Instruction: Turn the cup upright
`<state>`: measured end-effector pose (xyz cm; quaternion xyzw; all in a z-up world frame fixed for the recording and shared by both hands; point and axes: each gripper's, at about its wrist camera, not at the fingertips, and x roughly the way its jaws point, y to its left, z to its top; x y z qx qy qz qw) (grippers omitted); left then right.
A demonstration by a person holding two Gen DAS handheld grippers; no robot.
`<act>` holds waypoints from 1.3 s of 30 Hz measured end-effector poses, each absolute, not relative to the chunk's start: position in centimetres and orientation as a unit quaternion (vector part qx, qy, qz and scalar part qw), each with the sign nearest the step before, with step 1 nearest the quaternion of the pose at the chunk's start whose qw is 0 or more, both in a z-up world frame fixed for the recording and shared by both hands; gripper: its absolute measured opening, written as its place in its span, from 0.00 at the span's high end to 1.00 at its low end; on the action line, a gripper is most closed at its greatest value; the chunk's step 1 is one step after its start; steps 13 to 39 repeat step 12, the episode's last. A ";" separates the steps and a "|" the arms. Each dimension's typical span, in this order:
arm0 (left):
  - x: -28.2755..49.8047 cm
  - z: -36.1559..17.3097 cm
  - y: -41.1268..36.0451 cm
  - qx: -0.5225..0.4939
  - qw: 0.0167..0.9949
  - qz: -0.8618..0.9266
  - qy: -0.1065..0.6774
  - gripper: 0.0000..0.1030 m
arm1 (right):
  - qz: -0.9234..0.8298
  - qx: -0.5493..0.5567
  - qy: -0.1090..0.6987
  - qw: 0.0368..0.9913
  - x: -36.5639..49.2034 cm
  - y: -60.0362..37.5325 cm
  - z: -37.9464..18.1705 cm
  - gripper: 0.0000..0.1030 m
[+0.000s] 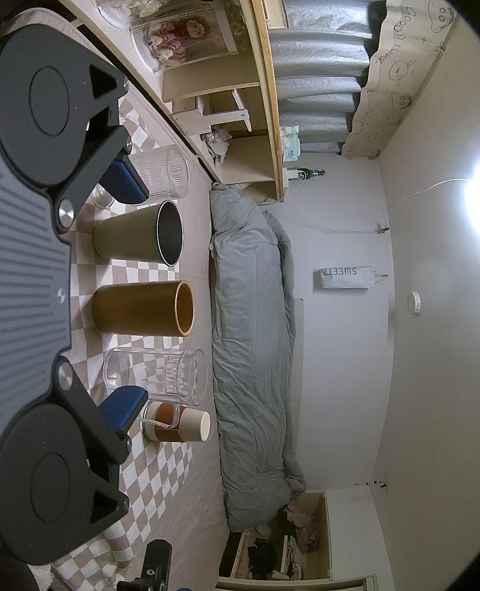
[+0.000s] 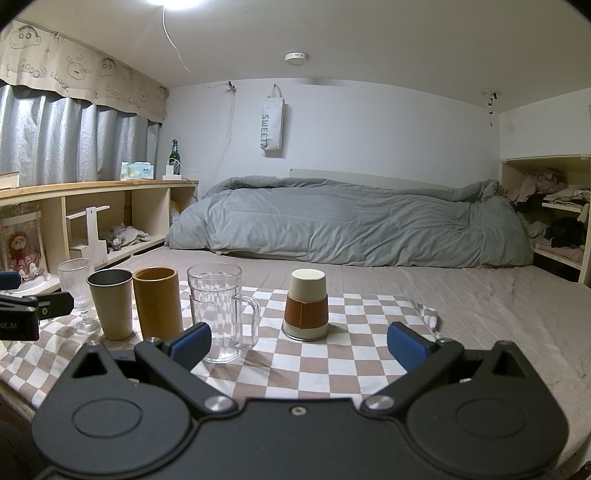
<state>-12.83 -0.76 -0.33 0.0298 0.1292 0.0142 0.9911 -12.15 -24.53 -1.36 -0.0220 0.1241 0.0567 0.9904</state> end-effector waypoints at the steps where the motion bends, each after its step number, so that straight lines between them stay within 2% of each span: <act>1: -12.8 -0.3 -0.8 0.030 0.991 0.014 0.129 0.00 | 0.058 -0.022 0.124 0.990 -12.2 -24.6 -1.3 0.00; 39: -13.0 -0.3 -0.5 0.024 0.991 0.019 0.133 0.00 | 0.063 -0.024 0.127 0.990 -12.2 -24.7 -1.3 0.00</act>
